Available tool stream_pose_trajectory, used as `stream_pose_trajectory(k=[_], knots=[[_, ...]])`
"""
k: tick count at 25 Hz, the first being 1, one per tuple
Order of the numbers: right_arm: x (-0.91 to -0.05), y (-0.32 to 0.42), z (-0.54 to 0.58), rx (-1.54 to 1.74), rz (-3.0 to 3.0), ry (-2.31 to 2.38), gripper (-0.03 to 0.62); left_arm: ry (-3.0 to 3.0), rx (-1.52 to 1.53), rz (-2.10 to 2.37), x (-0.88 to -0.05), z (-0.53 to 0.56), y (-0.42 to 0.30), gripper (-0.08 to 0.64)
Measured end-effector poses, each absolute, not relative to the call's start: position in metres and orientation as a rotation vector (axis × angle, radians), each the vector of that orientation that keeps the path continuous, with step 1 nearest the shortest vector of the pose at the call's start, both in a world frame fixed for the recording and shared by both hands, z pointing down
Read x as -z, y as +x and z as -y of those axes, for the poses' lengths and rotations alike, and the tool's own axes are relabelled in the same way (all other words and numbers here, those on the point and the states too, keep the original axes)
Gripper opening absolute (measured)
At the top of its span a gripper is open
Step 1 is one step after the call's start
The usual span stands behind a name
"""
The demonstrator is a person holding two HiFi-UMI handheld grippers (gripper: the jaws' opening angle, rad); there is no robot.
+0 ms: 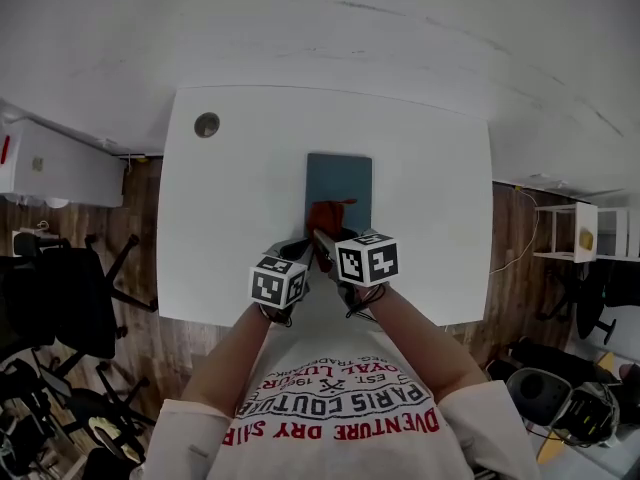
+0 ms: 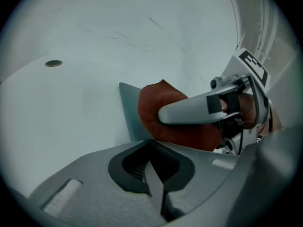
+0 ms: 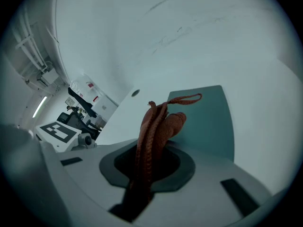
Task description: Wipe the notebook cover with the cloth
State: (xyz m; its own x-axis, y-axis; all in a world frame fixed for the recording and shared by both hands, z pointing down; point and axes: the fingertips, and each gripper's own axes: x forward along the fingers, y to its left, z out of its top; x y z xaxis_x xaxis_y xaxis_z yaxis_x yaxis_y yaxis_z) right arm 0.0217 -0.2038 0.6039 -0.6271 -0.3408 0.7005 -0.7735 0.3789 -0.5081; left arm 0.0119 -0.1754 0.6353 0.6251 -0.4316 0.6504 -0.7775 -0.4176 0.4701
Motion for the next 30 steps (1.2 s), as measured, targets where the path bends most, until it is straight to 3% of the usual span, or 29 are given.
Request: stream_pose_trajectory(k=[30], knots=[[-0.639, 0.075, 0.206, -1.126, 2.1, 1.037, 0.071, 2.089, -0.582, 0.988, -0.636, 0.175, 0.013, 0.009]])
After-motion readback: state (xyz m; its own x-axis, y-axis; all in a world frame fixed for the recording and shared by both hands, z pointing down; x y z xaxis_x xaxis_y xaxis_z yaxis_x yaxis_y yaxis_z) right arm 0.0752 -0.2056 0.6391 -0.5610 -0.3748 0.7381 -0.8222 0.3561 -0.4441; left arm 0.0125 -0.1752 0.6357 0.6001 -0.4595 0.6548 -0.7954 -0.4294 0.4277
